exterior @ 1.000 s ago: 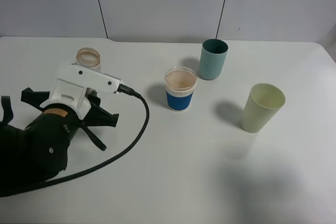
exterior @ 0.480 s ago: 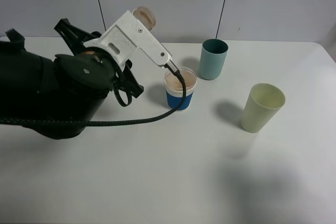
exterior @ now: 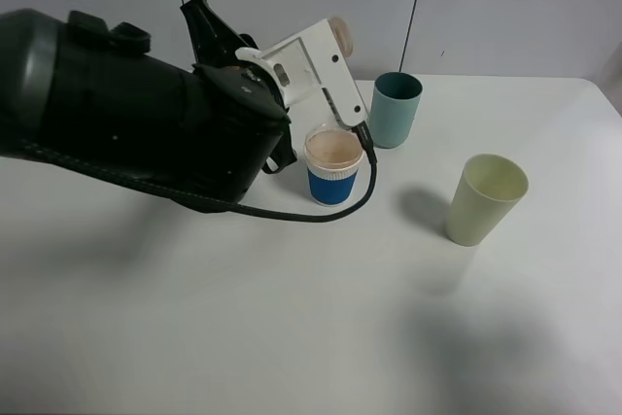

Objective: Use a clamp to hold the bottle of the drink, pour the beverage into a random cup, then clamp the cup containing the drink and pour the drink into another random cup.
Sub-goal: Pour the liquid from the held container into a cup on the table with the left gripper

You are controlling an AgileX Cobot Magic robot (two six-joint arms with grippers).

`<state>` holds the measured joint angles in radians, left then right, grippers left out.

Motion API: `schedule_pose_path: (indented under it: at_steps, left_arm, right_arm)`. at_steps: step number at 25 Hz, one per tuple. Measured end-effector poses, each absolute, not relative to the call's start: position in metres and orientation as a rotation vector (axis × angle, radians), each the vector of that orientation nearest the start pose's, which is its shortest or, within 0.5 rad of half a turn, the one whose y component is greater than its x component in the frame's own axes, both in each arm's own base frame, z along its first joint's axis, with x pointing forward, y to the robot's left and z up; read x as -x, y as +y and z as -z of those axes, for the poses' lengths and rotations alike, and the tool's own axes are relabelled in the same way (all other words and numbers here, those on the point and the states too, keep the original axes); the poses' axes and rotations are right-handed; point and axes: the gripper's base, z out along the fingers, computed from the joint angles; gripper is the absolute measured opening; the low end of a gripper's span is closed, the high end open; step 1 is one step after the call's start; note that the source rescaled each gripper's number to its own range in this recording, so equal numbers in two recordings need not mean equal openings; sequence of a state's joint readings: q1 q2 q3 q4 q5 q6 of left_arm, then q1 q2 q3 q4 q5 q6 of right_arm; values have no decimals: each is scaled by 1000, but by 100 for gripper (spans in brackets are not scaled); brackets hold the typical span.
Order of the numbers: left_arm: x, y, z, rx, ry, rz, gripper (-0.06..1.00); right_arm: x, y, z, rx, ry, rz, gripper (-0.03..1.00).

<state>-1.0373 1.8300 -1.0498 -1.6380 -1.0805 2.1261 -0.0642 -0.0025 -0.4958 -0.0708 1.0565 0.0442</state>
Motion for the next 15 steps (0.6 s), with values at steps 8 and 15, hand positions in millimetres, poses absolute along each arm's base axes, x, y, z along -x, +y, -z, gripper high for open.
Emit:
schedule_pose_path:
  at_steps: [8, 15]
  left_arm:
    - [-258, -282, -199, -1109, 1745, -970, 0]
    - [-264, -307, -192, -1197, 1699, -996, 0]
  right_arm:
    - [5, -5, -277, -114, 2038, 97, 78]
    - [5, -5, -277, -114, 2038, 97, 78]
